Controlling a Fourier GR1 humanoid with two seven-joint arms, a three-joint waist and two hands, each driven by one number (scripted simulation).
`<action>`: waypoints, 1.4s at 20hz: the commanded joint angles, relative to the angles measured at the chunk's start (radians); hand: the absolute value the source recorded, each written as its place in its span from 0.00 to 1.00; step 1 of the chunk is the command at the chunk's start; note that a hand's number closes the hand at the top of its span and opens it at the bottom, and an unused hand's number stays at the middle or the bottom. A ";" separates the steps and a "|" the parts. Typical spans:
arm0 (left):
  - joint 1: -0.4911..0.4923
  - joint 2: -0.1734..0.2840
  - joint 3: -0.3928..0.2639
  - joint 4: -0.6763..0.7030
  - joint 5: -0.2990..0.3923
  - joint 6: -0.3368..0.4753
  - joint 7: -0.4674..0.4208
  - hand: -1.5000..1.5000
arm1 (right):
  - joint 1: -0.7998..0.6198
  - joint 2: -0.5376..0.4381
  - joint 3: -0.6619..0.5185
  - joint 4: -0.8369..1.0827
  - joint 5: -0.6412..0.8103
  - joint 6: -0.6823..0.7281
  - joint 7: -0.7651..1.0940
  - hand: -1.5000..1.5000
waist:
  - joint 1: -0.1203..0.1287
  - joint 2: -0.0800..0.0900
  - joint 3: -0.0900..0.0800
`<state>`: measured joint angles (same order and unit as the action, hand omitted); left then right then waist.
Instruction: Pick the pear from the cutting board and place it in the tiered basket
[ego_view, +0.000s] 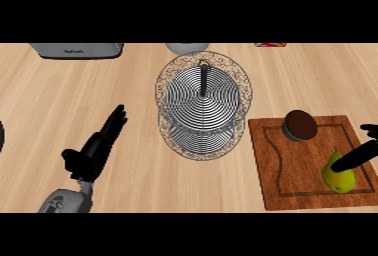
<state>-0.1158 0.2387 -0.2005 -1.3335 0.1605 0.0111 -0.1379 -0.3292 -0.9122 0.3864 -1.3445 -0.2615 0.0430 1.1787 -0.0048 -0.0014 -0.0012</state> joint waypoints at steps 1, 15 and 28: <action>-0.027 -0.042 -0.014 0.020 -0.030 0.028 0.010 0.50 | 0.022 0.024 -0.006 -0.004 0.007 -0.029 0.166 0.00 | 0.000 0.001 0.000; -0.008 -0.055 0.005 -0.015 -0.046 0.004 0.042 0.50 | 0.121 0.183 0.018 -0.024 0.124 -0.149 0.120 0.00 | 0.004 0.000 0.001; 0.002 -0.044 0.068 -0.061 -0.052 -0.046 0.081 0.50 | 0.176 0.230 -0.087 -0.019 0.392 -0.144 -0.129 1.00 | 0.004 0.000 0.001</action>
<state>-0.1264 0.1916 -0.1403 -1.3467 0.1098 -0.0306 -0.0930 -0.2049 -0.7129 0.2844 -1.3407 0.0599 -0.0849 1.0625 -0.0038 -0.0059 -0.0121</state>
